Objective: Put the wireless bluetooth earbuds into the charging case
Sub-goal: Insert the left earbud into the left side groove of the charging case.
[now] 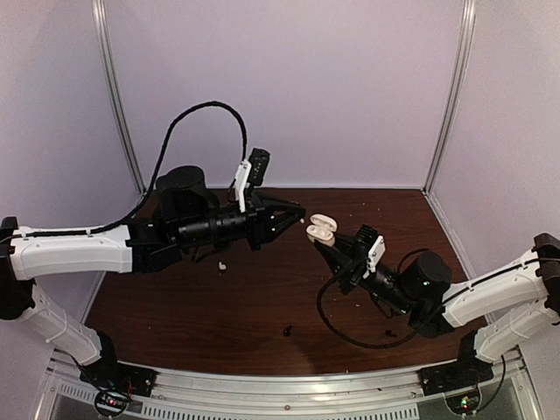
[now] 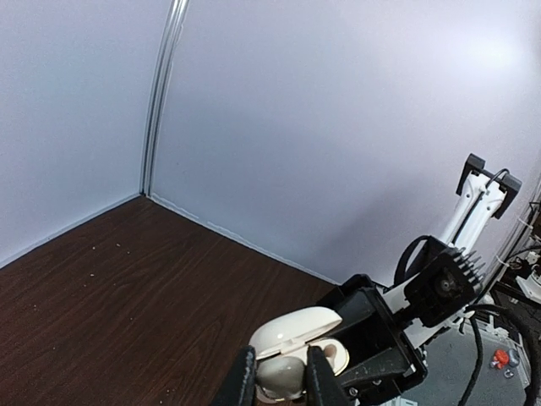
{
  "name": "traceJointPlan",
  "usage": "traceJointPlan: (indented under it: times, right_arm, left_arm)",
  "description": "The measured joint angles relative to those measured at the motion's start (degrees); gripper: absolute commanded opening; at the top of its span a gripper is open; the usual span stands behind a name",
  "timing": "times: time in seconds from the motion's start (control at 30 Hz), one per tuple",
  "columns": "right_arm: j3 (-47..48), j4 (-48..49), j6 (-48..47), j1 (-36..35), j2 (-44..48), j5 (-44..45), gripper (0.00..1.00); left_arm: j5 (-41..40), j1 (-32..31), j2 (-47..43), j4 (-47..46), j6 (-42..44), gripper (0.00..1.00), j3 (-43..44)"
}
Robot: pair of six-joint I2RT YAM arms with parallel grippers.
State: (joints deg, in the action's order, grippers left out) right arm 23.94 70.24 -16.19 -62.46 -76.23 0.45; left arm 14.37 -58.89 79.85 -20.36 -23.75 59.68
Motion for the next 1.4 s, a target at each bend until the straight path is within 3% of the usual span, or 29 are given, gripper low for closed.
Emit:
traceJointPlan:
  times: [0.43, 1.4]
  right_arm:
    - [0.2, 2.9, -4.4, -1.9, -2.5, 7.3, 0.0]
    - [0.9, 4.2, -6.2, -2.9, -3.6, 9.4, 0.0]
  left_arm:
    - [-3.8, -0.7, 2.7, -0.5, -3.3, 0.08, 0.5]
    - [-4.8, -2.4, 5.3, -0.6, -3.9, 0.08, 2.8]
